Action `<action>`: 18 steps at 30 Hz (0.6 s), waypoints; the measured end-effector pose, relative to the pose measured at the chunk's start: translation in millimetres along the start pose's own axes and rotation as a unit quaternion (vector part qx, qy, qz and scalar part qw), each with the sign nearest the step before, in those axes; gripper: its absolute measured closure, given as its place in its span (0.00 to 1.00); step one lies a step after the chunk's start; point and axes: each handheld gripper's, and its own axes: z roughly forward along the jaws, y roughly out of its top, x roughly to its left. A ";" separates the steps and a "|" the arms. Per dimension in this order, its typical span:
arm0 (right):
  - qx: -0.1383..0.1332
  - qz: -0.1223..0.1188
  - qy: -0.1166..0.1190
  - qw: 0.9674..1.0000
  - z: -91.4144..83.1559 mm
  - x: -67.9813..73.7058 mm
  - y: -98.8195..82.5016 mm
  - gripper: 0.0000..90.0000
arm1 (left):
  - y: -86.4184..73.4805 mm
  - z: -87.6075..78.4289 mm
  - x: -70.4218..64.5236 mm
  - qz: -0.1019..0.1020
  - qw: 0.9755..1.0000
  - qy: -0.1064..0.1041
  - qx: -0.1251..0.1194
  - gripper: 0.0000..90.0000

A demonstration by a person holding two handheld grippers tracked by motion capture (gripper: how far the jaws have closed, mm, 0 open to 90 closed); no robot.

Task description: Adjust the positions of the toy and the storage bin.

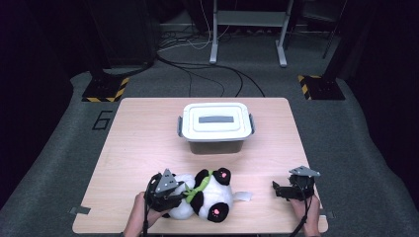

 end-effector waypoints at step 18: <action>0.000 0.002 -0.002 1.000 -0.1 -0.1 -0.1 0.03 | 21.8 -18.7 -14.8 -0.111 0.990 0.045 -0.073 0.43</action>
